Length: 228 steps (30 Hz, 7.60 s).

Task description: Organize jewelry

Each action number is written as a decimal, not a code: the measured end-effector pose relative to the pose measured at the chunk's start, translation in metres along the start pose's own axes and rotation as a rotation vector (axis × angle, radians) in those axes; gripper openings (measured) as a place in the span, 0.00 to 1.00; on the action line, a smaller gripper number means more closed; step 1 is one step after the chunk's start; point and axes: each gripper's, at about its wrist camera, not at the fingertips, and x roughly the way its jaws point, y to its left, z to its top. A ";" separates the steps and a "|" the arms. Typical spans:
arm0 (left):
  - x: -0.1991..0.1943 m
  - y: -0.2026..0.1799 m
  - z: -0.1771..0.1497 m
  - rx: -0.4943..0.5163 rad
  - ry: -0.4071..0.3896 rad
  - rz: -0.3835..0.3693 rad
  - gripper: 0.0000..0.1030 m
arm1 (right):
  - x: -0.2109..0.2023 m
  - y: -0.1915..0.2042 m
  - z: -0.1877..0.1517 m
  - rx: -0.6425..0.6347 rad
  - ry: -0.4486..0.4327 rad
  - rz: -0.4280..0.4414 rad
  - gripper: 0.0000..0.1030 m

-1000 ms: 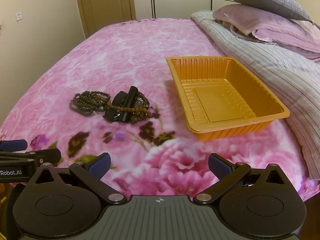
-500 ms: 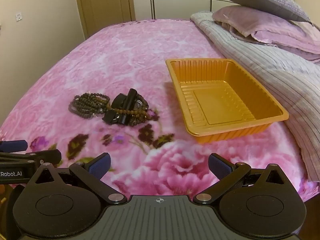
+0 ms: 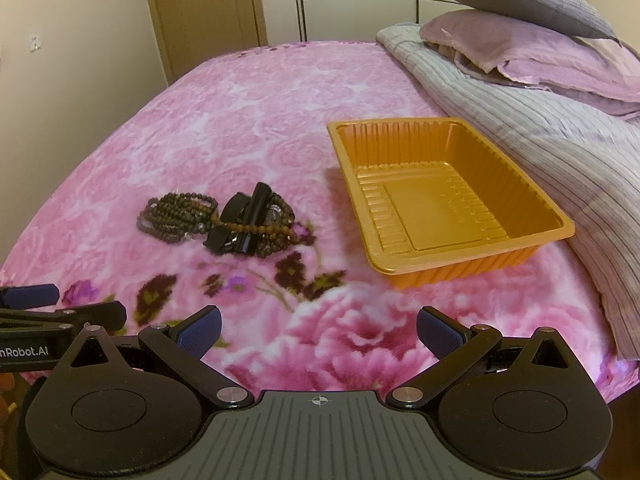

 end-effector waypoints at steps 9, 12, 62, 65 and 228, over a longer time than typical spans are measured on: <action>0.009 0.015 0.007 -0.121 -0.009 -0.102 0.96 | -0.024 -0.048 0.016 0.114 -0.192 -0.034 0.99; 0.015 0.019 0.010 -0.151 -0.014 -0.135 0.96 | -0.027 -0.080 0.029 0.146 -0.250 -0.082 0.99; 0.059 0.009 0.021 -0.159 -0.039 -0.229 0.96 | 0.102 -0.207 0.064 0.170 0.065 -0.039 0.16; 0.057 0.009 0.020 -0.158 -0.048 -0.237 0.96 | 0.102 -0.201 0.062 0.173 0.084 -0.017 0.15; 0.088 -0.220 0.219 1.039 -0.139 -0.325 0.12 | 0.058 -0.095 0.076 -0.409 -0.104 -0.333 0.03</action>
